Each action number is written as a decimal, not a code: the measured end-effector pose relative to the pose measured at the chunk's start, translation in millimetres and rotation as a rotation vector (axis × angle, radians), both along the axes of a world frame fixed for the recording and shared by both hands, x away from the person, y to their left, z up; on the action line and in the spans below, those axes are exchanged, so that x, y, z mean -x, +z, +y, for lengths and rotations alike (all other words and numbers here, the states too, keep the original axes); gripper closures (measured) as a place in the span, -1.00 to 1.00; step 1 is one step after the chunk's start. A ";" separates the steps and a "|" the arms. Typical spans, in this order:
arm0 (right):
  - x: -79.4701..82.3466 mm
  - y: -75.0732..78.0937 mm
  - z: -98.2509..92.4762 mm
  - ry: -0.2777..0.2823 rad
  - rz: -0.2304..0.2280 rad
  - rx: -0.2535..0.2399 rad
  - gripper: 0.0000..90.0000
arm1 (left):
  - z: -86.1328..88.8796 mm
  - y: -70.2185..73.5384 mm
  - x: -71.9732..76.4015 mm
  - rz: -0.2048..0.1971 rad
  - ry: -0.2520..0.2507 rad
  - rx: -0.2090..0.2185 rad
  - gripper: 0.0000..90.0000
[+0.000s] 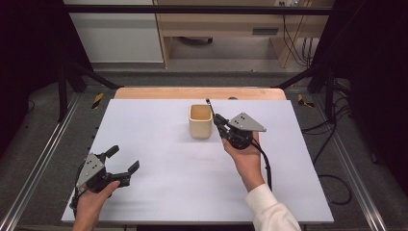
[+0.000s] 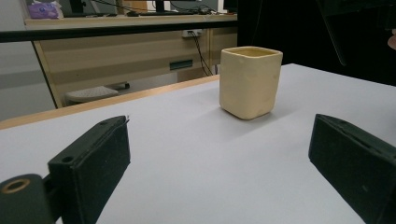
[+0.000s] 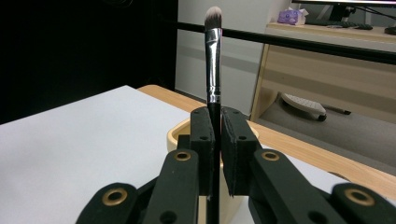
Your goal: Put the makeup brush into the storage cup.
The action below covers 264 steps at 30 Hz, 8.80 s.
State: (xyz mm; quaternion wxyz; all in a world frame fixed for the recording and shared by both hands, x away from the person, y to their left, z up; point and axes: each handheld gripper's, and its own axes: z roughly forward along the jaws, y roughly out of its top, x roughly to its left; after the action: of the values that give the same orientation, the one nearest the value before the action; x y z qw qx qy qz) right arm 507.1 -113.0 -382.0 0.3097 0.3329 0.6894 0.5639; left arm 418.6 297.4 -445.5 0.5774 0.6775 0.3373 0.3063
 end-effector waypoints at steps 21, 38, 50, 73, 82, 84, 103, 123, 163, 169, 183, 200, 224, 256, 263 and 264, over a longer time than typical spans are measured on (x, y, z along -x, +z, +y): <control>-13.7 8.9 7.7 0.010 0.003 -0.043 0.86 | 1.6 0.9 0.2 -0.009 -0.007 0.020 -0.90; -25.2 10.6 10.6 0.007 0.009 -0.056 0.86 | 1.8 0.9 0.1 -0.013 -0.011 0.030 -0.90; -29.5 18.0 12.9 0.006 -0.008 -0.077 0.86 | 2.1 1.4 -0.1 -0.015 -0.009 0.030 -0.91; -39.2 23.0 20.6 0.010 -0.024 -0.067 0.86 | 3.8 1.0 -1.4 -0.018 -0.008 0.048 -0.91; -43.0 19.1 24.3 0.017 -0.035 -0.064 0.86 | 3.2 1.7 -0.5 -0.022 -0.005 0.053 -0.91; -42.6 18.6 25.9 0.018 -0.031 -0.057 0.86 | 1.9 2.0 -0.6 -0.023 -0.007 0.056 -0.92; -52.1 22.7 29.5 0.015 -0.056 -0.077 0.86 | 1.2 1.9 -2.7 -0.031 -0.009 0.069 -0.92; -60.2 20.7 31.5 0.008 -0.113 -0.064 0.86 | -2.0 0.0 -6.9 -0.024 -0.015 0.107 -0.92; -77.0 11.8 42.3 -0.014 -0.143 -0.078 0.86 | 1.1 1.7 -5.6 -0.037 -0.024 0.136 -0.92; -78.2 9.6 42.8 -0.011 -0.139 -0.074 0.86 | -0.4 1.5 -5.6 -0.036 -0.028 0.128 -0.92; -83.8 0.5 46.5 -0.009 -0.121 -0.069 0.86 | -0.6 1.3 -5.8 -0.037 -0.029 0.126 -0.92; -89.3 -11.3 50.4 -0.007 -0.079 -0.025 0.86 | 0.0 1.8 -5.6 -0.037 -0.028 0.120 -0.92; -71.3 -15.5 44.5 0.023 -0.035 0.008 0.82 | 6.0 2.7 -4.4 -0.038 -0.011 0.133 -0.92; -36.4 -4.1 28.8 0.054 -0.003 0.051 0.54 | 7.4 0.9 -6.1 -0.028 -0.009 0.121 -0.93; -31.9 -1.2 33.4 0.032 0.024 0.025 0.12 | 6.6 0.9 -5.8 -0.030 -0.011 0.119 -0.93; -31.4 -0.7 34.1 0.032 0.026 0.025 0.04 | 6.8 1.1 -5.7 -0.029 -0.012 0.118 -0.93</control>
State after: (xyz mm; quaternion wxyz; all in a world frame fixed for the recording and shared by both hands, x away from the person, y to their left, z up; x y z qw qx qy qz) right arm 538.5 -78.9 -382.7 0.2957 0.3254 0.7056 0.5557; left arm 424.3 304.2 -444.5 0.6230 0.6397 0.3424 0.2923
